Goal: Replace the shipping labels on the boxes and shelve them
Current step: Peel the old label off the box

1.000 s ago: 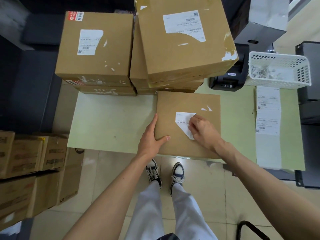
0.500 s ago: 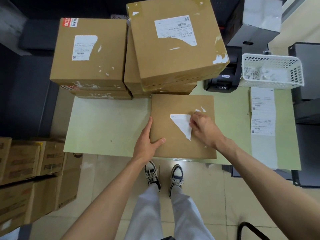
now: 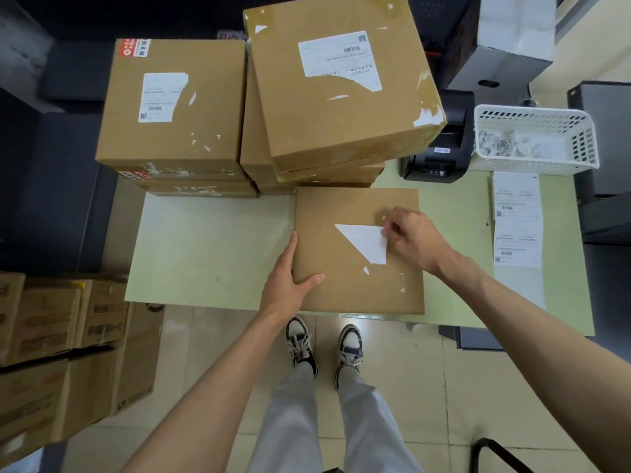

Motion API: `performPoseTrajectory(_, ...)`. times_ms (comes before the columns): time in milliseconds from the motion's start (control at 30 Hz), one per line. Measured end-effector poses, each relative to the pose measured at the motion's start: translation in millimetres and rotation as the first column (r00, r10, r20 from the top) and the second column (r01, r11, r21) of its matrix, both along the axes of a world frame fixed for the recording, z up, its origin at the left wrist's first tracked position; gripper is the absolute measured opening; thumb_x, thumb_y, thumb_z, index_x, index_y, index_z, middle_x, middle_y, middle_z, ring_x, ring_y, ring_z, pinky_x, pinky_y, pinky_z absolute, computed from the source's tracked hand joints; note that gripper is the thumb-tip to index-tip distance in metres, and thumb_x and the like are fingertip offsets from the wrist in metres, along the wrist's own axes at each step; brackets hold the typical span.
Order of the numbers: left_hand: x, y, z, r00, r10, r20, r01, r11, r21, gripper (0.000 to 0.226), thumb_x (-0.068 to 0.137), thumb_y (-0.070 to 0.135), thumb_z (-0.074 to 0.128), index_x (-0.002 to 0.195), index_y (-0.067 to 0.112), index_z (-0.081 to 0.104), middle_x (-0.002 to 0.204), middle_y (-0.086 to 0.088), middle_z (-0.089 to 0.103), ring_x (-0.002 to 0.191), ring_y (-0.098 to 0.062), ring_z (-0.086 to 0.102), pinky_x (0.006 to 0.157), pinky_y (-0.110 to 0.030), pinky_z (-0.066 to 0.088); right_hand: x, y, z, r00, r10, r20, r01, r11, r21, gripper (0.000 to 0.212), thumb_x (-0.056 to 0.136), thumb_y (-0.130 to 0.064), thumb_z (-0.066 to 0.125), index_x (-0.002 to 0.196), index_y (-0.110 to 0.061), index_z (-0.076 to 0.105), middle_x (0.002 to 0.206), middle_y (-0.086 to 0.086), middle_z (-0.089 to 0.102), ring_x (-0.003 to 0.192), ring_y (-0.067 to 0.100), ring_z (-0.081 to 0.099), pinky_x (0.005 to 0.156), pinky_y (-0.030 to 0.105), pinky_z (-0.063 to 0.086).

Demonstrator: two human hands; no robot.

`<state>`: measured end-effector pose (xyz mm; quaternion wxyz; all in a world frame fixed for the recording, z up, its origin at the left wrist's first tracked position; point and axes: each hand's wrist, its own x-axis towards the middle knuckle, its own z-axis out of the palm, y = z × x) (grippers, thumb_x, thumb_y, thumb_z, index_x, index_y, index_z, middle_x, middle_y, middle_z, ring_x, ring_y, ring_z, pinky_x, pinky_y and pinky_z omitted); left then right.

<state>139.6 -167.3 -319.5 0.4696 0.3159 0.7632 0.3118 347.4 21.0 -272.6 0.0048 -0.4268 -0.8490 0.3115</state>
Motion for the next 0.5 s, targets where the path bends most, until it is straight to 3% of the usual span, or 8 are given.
performPoseTrajectory(133,0,0,1,1.000,-0.003,0.001,0.003,1.000,0.003,0.097,0.084,0.035,0.080,0.152,0.058,0.015,0.154,0.026,0.035,0.135,-0.011,0.047,0.112,-0.042,0.043,2,1,0,1.000,-0.012,-0.015,0.012,1.000,0.011,0.011,0.092,-0.006,0.056,0.082,-0.003,0.059,0.083,0.001,0.055,0.077,0.026,0.054,0.069,0.031,0.039)
performPoseTrajectory(300,0,0,2,1.000,-0.016,-0.022,0.016,1.000,-0.002,0.097,0.085,0.032,0.079,0.156,0.052,0.015,0.157,0.020,0.034,0.139,-0.007,0.041,0.117,-0.040,0.038,24,30,19,0.996,-0.090,0.011,0.089,0.992,0.089,0.010,0.091,-0.005,0.057,0.083,0.000,0.061,0.086,0.013,0.061,0.080,0.032,0.056,0.073,0.038,0.045)
performPoseTrajectory(500,1,1,6,1.000,-0.012,-0.011,0.012,0.999,-0.033,0.098,0.086,0.035,0.079,0.156,0.053,0.012,0.155,0.024,0.030,0.143,-0.008,0.036,0.119,-0.041,0.035,67,54,46,0.948,-0.317,-0.017,0.316,0.938,0.143,0.016,0.096,-0.011,0.054,0.086,0.001,0.060,0.083,0.015,0.061,0.076,0.031,0.053,0.069,0.035,0.039)
